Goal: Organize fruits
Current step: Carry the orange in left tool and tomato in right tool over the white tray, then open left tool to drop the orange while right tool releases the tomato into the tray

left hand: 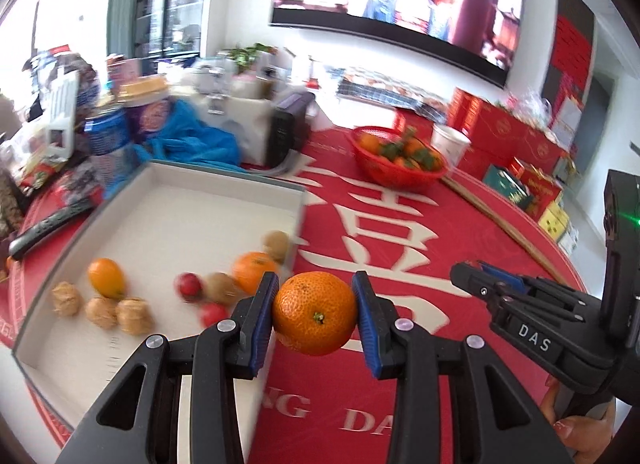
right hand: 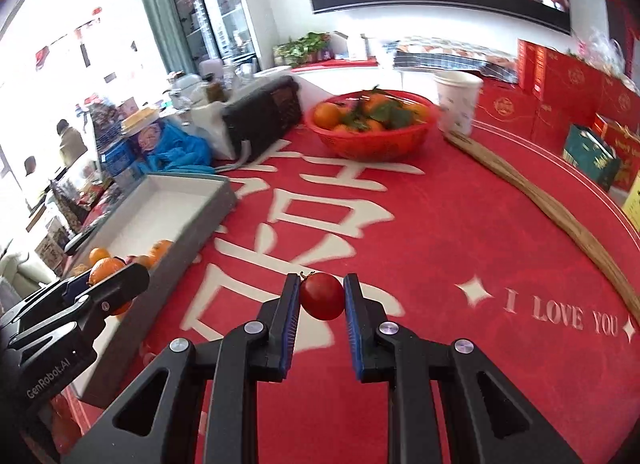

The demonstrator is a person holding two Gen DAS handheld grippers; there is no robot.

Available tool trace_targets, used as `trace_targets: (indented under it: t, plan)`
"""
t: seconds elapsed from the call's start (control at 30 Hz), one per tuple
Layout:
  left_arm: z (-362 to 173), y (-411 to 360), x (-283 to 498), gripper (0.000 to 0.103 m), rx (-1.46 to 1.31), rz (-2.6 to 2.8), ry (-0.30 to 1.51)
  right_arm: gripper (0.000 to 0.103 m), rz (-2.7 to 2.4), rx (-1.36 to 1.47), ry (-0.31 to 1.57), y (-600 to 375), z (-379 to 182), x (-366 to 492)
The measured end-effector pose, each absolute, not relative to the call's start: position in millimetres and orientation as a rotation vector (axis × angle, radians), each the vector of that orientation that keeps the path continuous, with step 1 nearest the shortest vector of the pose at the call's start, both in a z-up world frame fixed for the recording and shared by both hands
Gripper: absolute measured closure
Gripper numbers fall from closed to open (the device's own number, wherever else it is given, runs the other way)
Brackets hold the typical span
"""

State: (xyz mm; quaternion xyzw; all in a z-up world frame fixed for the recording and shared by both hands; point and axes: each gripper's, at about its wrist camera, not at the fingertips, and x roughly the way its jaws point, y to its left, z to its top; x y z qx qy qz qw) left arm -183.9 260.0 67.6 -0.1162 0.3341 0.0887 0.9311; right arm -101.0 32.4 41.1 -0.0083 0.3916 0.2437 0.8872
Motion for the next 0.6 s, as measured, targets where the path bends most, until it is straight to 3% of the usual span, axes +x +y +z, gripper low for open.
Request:
trace_targets:
  t: [0.47, 0.5, 0.6]
  plan:
    - [29.5, 358.3, -203.7, 0.061, -0.417, 0.453, 0.824, 0.08, 0.783, -0.162, 0.936, 184.5, 44.1, -94.9]
    - [29.2, 359.3, -204.0, 0.057, -0.411, 0.461, 0.825, 0.08, 0.79, -0.175, 0.944, 191.7, 41.8, -95.0]
    - [30.8, 358.1, -203.5, 0.025, -0.4, 0.479, 0.821, 0.08, 0.804, -0.241, 0.963, 212.5, 36.2, -97.6]
